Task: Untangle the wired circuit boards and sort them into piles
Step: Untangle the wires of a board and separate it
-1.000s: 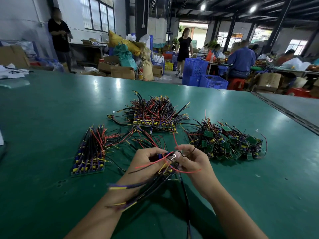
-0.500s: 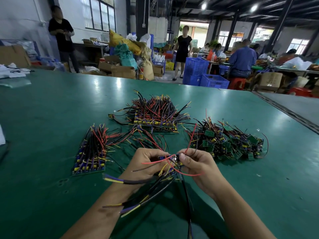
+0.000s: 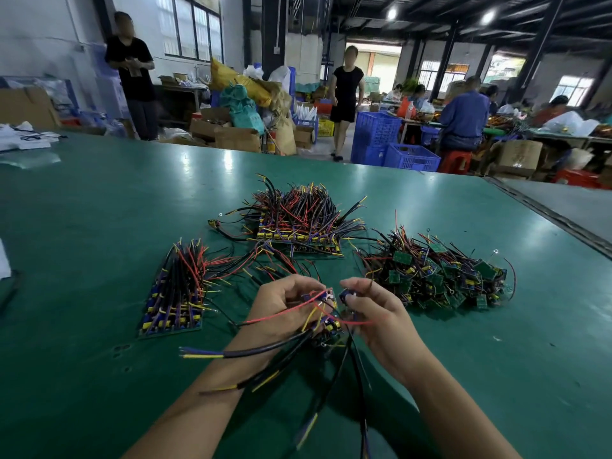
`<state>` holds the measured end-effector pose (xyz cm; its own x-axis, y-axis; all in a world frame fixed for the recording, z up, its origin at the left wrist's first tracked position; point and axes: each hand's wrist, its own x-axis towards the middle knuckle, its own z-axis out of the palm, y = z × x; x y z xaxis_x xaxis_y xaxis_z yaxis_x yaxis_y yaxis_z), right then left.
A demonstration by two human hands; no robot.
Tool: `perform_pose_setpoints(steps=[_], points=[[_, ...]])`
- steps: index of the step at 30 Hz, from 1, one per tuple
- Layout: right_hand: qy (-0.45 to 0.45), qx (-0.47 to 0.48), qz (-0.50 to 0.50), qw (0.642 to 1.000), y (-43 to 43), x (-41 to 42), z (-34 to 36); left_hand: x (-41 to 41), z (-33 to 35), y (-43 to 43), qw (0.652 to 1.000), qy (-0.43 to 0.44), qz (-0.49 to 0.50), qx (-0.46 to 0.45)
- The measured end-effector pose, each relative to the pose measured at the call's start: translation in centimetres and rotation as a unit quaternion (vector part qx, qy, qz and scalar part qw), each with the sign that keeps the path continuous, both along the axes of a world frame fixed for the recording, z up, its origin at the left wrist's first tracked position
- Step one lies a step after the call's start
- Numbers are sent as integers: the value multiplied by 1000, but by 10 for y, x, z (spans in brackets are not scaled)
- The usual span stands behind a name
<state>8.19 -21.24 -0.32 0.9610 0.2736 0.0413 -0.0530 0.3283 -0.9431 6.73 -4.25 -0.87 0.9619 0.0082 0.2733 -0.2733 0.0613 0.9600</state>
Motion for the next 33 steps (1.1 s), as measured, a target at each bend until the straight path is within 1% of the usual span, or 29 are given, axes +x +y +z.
perform_pose_setpoints(steps=[2, 4, 11, 13, 16, 18, 20, 22, 23, 25, 27, 28, 29, 30, 31, 32, 33], points=[[-31, -20, 4, 999, 1, -1, -1, -2, 2, 2, 1000, -1, 10, 20], [-44, -26, 21, 998, 0, -2, 0, -1, 0, 3, 999, -8, 9, 44], [-82, -92, 33, 992, -2, -2, -1, -5, 3, 1, 999, 1, 3, 41], [-99, -133, 13, 986, -7, 1, 1, -5, 6, 2, 999, 1, 28, 27], [-94, -208, -32, 973, -22, 12, 2, -3, 9, 3, 995, 4, 96, 19], [-98, -287, -52, 951, -35, 21, -2, -2, 8, 6, 992, -4, 122, 35], [-114, -377, -60, 917, -43, 26, -6, -3, 7, 7, 990, -5, 132, 44], [-136, -430, -82, 889, -47, 28, -9, -4, 6, 7, 990, 1, 132, 43], [-154, -442, -112, 877, -47, 28, -8, -4, 6, 6, 990, 2, 130, 45], [-209, -447, -213, 843, -44, 25, -4, -5, 7, 5, 991, 3, 124, 50], [-279, -415, -337, 798, -37, 17, 2, -6, 9, 4, 993, 6, 114, 36], [-323, -394, -379, 772, -33, 12, 5, -6, 9, 4, 994, 5, 109, 29], [-371, -377, -393, 752, -30, 7, 9, -8, 10, 3, 994, 5, 103, 22], [-418, -369, -378, 739, -28, 2, 11, -9, 11, 2, 995, 4, 94, 21], [-459, -367, -334, 737, -25, -2, 12, -10, 12, 1, 996, 2, 82, 19], [-478, -368, -273, 749, -22, -5, 12, -11, 12, 0, 997, 1, 72, 15], [-474, -368, -206, 773, -19, -7, 11, -12, 12, -1, 998, 1, 64, 11]])
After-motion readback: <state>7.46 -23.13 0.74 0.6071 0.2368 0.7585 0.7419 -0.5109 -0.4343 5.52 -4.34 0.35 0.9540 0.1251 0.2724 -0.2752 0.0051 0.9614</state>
